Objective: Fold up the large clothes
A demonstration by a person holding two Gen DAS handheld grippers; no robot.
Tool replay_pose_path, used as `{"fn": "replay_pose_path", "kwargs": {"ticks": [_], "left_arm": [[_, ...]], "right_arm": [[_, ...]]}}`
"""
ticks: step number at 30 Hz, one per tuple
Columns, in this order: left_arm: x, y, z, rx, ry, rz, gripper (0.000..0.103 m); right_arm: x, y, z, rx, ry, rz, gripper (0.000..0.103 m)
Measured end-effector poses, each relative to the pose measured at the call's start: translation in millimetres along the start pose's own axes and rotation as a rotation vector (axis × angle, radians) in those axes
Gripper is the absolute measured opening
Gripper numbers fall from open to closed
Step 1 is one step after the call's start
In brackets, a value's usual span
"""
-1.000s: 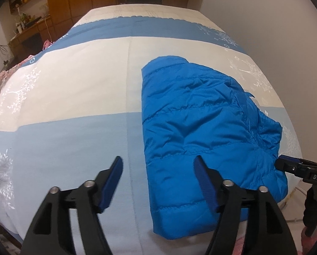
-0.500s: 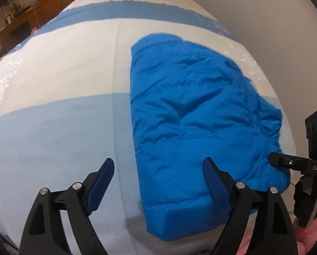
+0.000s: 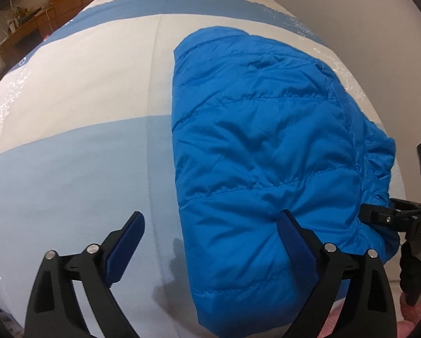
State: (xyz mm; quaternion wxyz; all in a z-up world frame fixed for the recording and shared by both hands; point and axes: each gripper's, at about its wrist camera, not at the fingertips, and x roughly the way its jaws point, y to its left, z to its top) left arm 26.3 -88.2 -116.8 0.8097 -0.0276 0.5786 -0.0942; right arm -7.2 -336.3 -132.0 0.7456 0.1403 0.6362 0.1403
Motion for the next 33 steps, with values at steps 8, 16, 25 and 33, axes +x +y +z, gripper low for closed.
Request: {"fn": "replay_pose_path", "kwargs": {"ticks": [8,16,25,33], "left_arm": [[17.3,-7.6,6.8,0.008,0.039,0.029,0.096],[33.4,-11.7,14.0,-0.02,0.078,-0.084,0.085],[33.4,-30.7,17.0,0.02,0.068,-0.078,0.064],[10.8,-47.7,12.4,0.02,-0.011,-0.071,0.041]], "right_arm": [[12.1,18.7,4.0,-0.036,0.032,-0.14,0.088],[25.6,14.6,11.6,-0.018,0.069,-0.126,0.084],[8.5,13.1,1.4,-0.079,0.035,-0.11,0.06],[-15.0,15.7,-12.9,-0.139,-0.034,-0.1,0.041]]}}
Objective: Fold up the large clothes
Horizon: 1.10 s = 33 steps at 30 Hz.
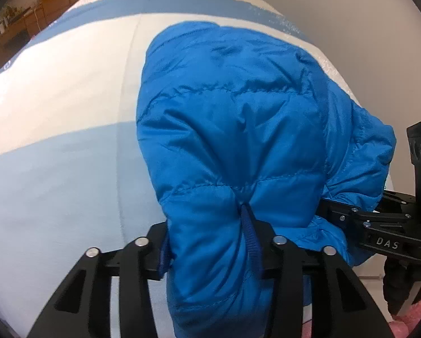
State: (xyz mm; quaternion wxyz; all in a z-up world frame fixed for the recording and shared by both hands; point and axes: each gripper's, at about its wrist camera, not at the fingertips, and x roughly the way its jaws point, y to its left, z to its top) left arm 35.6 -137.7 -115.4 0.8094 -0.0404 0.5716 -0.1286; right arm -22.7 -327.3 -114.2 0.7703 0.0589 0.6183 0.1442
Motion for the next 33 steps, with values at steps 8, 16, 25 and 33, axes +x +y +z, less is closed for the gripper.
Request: {"fn": "replay_pose_path", "kwargs": {"ticks": [8,16,25,33], "left_arm": [[-23.2,-10.8,-6.5,0.005,-0.053,0.0,0.035],[-58.0,3.2,-1.3,0.001,-0.145,0.032,0.033],[-69.0,46.3,13.9,-0.065,-0.223,0.11,0.033],[-41.5,96.5,13.0,-0.119,-0.188,0.166,0.034]], "right_arm": [[-22.5,18.0,-4.8,-0.067,-0.056,-0.032,0.038],[-33.5,44.2,0.3,-0.126,-0.144,-0.038,0.036],[-12.4,100.5,50.0,-0.245,-0.228,-0.044,0.035],[46.9,120.1,70.0,-0.272,-0.175,-0.038,0.036]]}}
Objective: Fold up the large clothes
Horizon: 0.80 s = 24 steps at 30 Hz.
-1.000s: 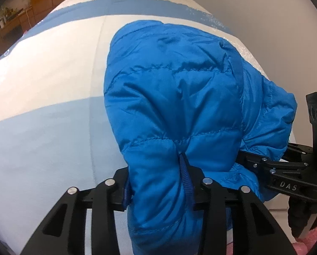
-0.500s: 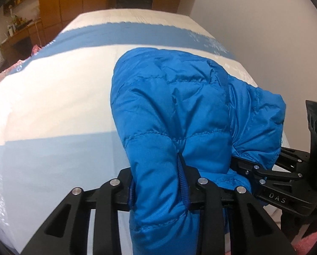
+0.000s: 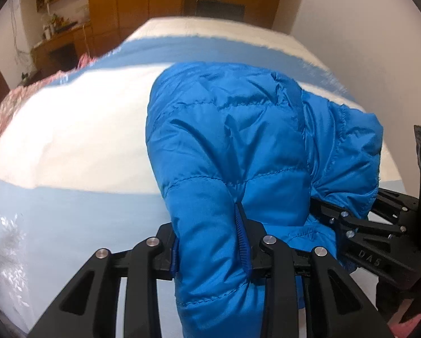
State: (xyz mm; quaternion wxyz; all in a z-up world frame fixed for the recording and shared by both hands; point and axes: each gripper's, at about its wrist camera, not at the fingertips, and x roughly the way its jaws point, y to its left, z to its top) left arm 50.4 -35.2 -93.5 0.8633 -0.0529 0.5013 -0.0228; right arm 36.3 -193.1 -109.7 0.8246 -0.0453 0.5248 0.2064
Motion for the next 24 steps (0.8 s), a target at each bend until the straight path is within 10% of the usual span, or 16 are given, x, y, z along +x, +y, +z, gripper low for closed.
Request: {"fn": "replay_pose_path", "kwargs": {"ticks": [24], "left_arm": [[4.4,16.7,-6.4,0.057,0.06,0.026,0.052]], "right_arm": [[-46.6,-27.7,-4.0,0.17,0.094,0.035,0.063]]}}
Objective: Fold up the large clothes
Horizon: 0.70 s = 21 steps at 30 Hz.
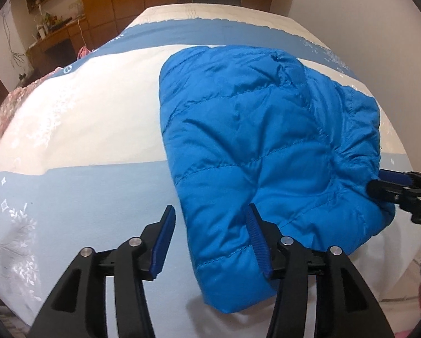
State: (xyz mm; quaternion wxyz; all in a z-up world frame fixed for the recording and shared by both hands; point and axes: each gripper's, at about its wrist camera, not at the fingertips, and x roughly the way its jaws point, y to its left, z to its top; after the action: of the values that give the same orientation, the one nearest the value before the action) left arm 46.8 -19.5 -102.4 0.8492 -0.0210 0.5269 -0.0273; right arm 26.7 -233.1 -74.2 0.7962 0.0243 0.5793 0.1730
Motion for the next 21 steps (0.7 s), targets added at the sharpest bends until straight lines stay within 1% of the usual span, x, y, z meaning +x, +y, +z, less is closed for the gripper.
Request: {"fn": "replay_pose_path", "kwargs": {"ticks": [2,5,7,10,12,15,17,19,21], "left_arm": [[3.7,-0.2,-2.5,0.002,0.008,0.001,0.054],[14.5,-4.0,-7.6,0.029,0.013,0.023,0.057],[19.4,-2.3,-10.1,0.02,0.021,0.006,0.057],[19.0,0.3,-10.9,0.007,0.025,-0.004,0.057],[12.6,0.9,-10.6,0.005,0.027,-0.005,0.057],[-4.3,5.4,-10.9,-0.028,0.022,-0.012,0.057],[-14.8,8.3,-11.8,-0.047,0.022,-0.014,0.063],[-26.3,8.5,-13.2,-0.047,0.014,0.02,0.065],[-35.3,8.4,-16.0,-0.046,0.009,0.027,0.068]], "right_arm": [[6.4,-2.0,-4.1,0.003,0.015,-0.027,0.062],[23.5,9.1,-7.5,0.002,0.039,-0.058,0.062],[33.7,7.1,-9.6,0.033,0.055,-0.039,0.062],[36.0,-2.1,-11.3,0.085,0.06,0.006,0.062],[26.4,0.4,-11.6,0.086,0.038,0.014,0.059],[2.1,8.8,-12.4,0.071,0.003,-0.002,0.059],[-13.5,19.3,-13.3,0.056,-0.018,-0.027,0.06],[-22.7,28.7,-15.4,0.045,-0.025,-0.06,0.063],[-27.0,37.6,-15.9,0.041,-0.028,-0.089,0.072]]}}
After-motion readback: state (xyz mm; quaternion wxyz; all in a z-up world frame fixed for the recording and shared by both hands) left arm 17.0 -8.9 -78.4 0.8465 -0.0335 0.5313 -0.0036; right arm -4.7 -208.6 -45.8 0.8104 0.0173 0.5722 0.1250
